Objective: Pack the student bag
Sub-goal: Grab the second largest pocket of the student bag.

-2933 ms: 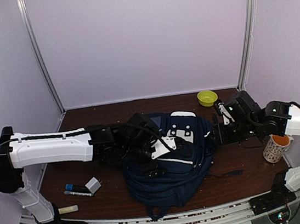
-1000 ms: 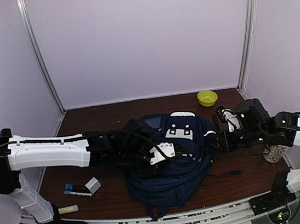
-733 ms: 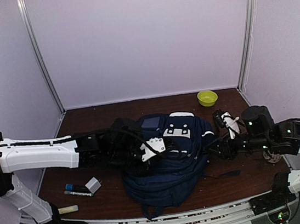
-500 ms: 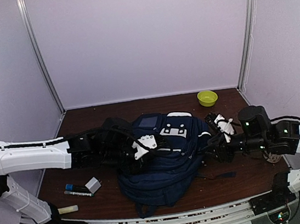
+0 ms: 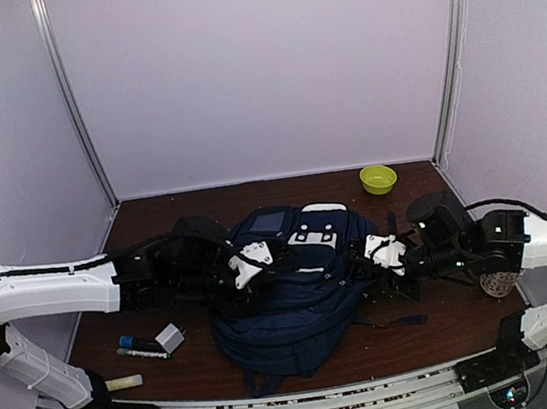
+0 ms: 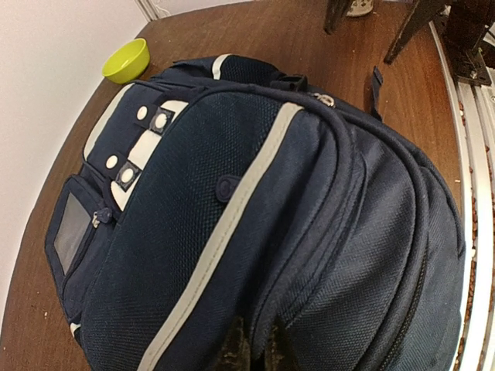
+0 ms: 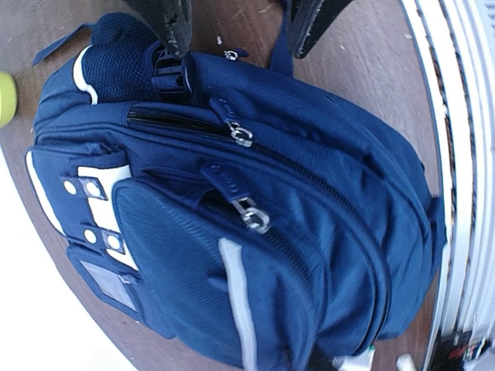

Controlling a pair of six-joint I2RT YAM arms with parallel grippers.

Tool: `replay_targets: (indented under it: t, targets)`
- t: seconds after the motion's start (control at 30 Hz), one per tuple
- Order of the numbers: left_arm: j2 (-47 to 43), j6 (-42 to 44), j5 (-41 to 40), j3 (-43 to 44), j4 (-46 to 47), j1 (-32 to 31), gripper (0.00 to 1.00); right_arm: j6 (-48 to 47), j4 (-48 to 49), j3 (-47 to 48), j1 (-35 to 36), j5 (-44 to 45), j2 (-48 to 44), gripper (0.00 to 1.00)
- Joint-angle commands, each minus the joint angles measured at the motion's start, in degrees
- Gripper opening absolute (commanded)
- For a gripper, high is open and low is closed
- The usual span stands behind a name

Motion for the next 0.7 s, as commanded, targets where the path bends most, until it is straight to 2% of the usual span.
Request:
replay_targets:
  t: [0.0, 0.2, 0.67]
  targets:
    - [-2.32, -3.49, -0.67, -0.08, 5.58, 1.63, 0.0, -9.81, -2.05, 2.57, 0.32, -0.89, 3.17, 0.41]
    - [-2.31, -4.09, -0.15, -0.03, 5.83, 1.64, 0.0, -11.64, -1.84, 3.91, 0.34, -0.69, 8.15, 0.36]
    - [-3.14, -5.46, 1.03, -0.57, 6.31, 1.64, 0.0, -9.41, 13.19, -1.88, 0.15, 3.49, 10.65, 0.34]
